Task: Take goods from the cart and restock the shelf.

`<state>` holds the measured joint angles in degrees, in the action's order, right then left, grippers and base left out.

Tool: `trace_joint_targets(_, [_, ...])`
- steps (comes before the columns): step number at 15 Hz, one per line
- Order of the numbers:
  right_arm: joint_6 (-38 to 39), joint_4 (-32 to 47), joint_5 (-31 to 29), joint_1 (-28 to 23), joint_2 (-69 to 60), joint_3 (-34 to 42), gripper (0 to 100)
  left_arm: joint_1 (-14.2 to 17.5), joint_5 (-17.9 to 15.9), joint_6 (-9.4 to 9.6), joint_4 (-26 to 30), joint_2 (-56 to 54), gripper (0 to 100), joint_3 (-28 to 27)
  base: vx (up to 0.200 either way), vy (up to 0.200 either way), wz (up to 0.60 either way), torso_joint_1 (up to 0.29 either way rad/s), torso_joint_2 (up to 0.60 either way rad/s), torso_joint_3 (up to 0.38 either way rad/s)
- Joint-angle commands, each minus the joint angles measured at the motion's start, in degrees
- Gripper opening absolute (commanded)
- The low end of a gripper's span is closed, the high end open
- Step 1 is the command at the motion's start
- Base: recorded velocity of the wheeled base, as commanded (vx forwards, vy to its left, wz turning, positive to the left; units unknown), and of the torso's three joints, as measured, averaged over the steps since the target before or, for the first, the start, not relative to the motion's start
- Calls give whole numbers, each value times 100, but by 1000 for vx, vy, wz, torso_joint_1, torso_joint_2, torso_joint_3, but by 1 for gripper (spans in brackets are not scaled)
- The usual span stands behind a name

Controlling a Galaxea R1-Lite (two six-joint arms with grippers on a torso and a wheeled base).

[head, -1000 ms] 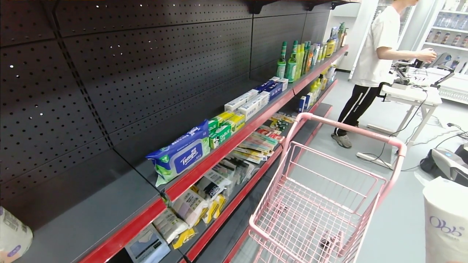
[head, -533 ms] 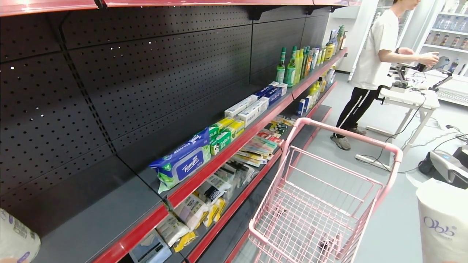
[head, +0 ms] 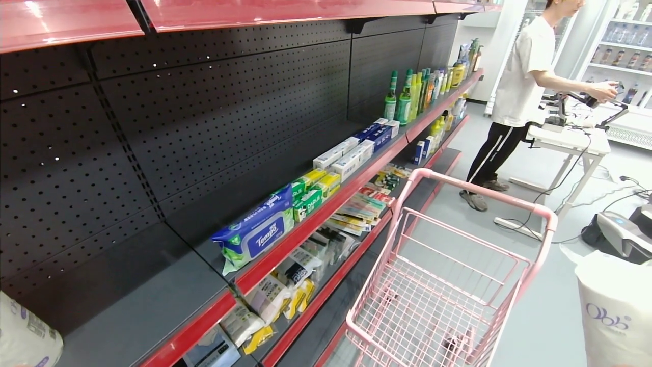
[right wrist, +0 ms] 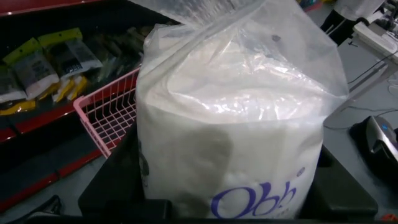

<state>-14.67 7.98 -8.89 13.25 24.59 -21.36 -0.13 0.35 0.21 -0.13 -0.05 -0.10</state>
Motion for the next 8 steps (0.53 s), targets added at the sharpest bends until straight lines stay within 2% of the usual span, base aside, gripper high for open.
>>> trace_joint_targets(1, [-1,1,-8,2,37,0,0,-4,0,6,-4,5,100,1,0,0,0,90,-188,-90])
trace_joint_targets(5, [-1,1,-8,-7,72,0,0,-4,9,-3,-4,5,100,1,0,0,0,84,-167,-82])
trace_joint_targets(8, [-10,-7,1,-7,81,0,0,-4,9,6,-4,5,100,1,0,0,0,15,-43,-19])
